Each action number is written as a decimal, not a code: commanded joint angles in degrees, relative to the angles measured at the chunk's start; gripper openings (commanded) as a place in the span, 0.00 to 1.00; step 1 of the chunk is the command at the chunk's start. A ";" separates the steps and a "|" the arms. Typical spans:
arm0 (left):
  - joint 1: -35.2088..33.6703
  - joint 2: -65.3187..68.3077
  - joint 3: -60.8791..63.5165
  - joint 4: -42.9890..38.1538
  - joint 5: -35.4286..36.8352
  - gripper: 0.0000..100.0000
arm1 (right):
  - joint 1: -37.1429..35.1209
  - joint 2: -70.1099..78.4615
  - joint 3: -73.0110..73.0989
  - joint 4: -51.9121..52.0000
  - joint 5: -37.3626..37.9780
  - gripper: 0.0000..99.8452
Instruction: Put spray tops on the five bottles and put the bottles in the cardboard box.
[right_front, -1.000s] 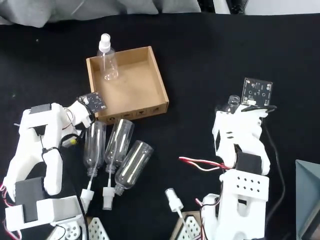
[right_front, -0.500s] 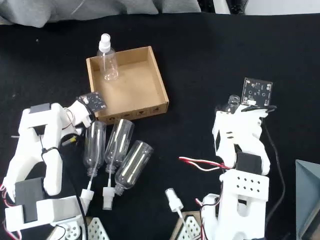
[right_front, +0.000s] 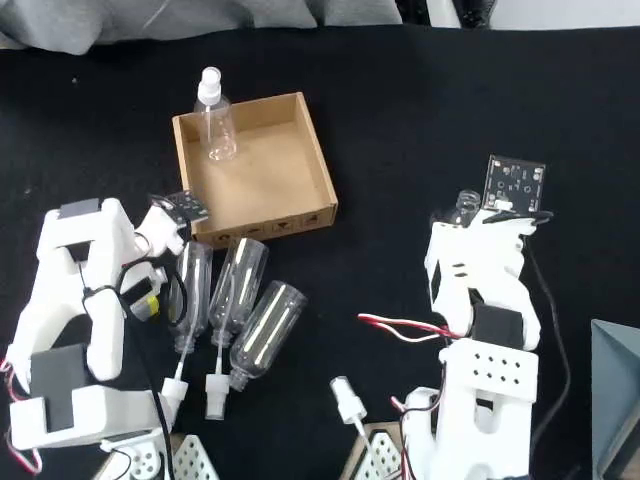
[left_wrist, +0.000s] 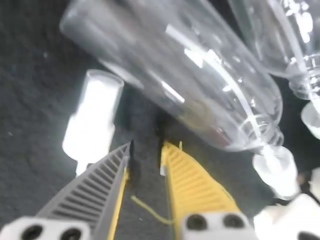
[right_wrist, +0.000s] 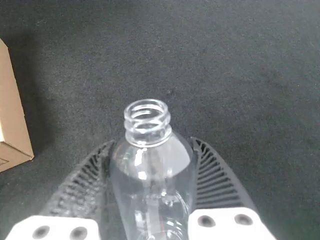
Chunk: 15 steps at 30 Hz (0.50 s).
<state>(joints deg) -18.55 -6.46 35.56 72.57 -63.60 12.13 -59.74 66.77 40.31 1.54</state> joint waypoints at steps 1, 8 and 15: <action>-0.22 -0.70 -3.74 1.85 2.90 0.09 | -1.49 -1.71 -0.57 -1.76 0.00 0.08; -0.57 -0.70 -6.73 2.37 2.81 0.12 | -1.49 -1.71 -0.57 -1.76 0.00 0.08; -0.22 -0.70 -12.26 6.95 2.81 0.22 | -1.49 -1.80 -0.57 -1.76 0.00 0.08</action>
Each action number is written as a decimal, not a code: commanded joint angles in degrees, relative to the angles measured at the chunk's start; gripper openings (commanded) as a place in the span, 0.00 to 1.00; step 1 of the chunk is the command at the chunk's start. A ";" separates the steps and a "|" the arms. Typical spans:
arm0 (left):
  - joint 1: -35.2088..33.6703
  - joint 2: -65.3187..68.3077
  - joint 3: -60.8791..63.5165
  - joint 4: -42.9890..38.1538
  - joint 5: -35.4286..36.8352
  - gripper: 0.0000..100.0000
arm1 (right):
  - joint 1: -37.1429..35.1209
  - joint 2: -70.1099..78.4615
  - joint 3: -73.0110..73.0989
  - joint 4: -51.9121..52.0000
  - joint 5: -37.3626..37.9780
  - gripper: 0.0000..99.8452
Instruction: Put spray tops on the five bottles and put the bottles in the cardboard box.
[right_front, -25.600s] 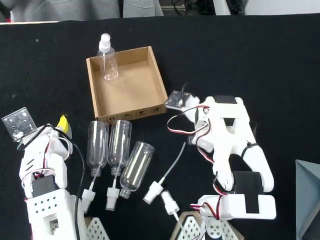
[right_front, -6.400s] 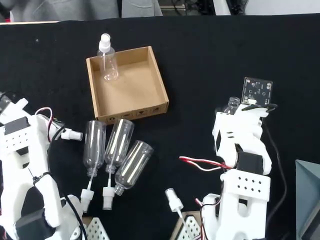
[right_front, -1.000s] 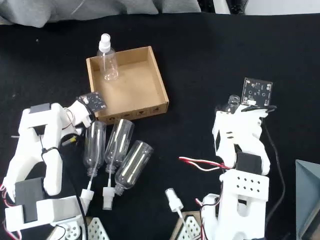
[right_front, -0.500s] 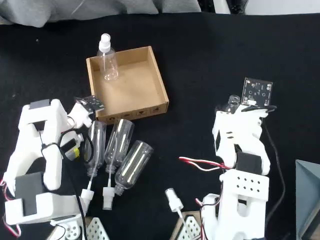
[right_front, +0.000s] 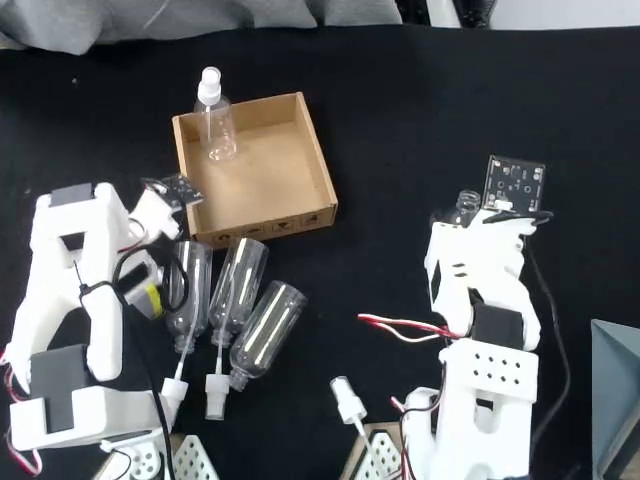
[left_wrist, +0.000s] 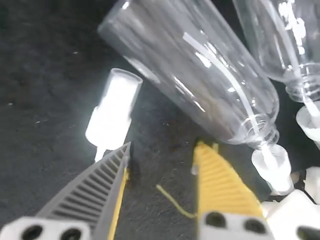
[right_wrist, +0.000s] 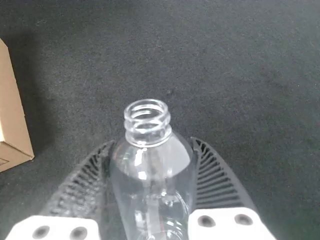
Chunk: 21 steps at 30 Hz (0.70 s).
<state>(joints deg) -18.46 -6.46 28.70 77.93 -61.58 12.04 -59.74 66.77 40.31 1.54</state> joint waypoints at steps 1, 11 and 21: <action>-0.31 -0.70 -5.85 1.23 0.53 0.22 | -1.41 -1.80 -0.57 -1.76 0.00 0.08; -0.31 2.02 -5.76 -7.38 0.18 0.22 | -1.41 -1.80 -0.57 -1.76 0.00 0.08; -0.40 13.27 -5.85 -16.79 0.26 0.21 | -1.41 -1.71 -0.57 -1.85 0.00 0.08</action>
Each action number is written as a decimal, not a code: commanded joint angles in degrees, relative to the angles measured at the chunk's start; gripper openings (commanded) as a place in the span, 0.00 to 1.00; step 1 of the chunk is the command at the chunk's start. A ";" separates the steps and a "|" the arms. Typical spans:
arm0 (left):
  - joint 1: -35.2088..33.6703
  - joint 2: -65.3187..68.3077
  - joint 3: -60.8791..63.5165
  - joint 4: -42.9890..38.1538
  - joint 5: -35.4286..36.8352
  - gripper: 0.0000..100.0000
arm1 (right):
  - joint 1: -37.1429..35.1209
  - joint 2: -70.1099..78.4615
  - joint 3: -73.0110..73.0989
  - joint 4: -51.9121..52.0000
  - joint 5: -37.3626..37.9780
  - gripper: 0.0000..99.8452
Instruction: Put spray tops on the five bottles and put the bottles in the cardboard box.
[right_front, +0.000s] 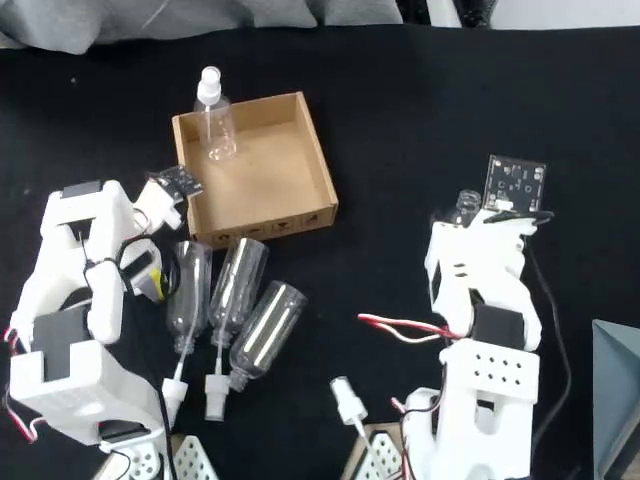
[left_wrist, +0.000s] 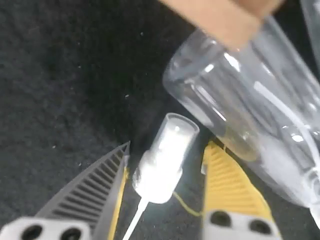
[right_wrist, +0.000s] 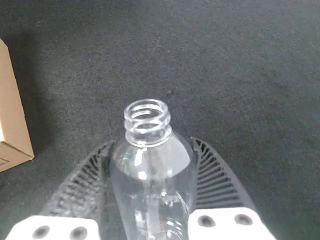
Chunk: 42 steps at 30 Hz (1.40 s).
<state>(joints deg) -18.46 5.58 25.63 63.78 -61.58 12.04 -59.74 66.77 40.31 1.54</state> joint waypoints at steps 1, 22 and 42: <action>-0.40 1.67 -2.77 -2.73 0.26 0.19 | -1.41 -1.71 -0.57 -1.85 0.00 0.08; -0.31 0.35 -7.08 9.67 0.88 0.03 | -1.41 -1.71 -0.57 -1.93 0.00 0.08; 0.66 0.26 -20.62 30.51 2.64 0.03 | -1.41 -1.80 -0.57 -1.85 0.00 0.08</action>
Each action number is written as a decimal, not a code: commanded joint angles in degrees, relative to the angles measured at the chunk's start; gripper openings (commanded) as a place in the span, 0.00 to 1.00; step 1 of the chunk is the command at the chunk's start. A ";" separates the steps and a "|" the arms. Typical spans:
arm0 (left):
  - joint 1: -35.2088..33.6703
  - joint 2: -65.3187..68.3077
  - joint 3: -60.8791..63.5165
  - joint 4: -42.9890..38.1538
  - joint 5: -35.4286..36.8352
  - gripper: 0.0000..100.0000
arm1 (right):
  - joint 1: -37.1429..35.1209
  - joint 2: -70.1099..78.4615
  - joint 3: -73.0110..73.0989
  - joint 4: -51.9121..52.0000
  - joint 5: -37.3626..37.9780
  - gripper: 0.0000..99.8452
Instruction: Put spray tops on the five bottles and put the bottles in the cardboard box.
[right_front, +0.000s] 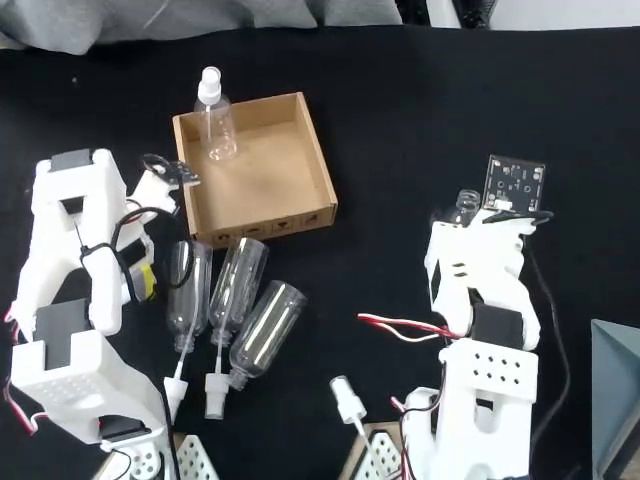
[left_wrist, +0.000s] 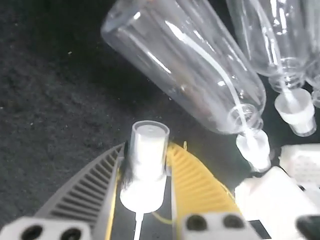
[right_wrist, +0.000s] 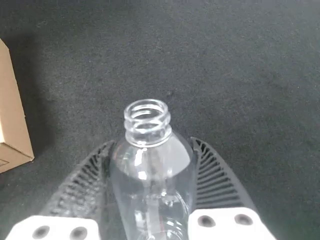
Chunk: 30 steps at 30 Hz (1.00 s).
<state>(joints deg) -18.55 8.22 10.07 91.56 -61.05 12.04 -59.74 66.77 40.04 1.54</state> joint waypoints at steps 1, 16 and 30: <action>0.84 -2.37 -5.93 2.99 3.78 0.03 | -1.41 -1.80 -0.57 -1.49 0.00 0.08; 0.84 -12.22 -5.23 2.55 11.08 0.03 | -1.41 -1.71 -0.57 -1.58 0.00 0.08; 4.53 -27.78 2.24 -2.64 25.05 0.03 | -1.41 -1.71 -0.57 -1.49 0.00 0.08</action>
<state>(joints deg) -15.82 -13.85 13.14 89.71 -40.40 12.04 -59.74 66.77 40.04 1.54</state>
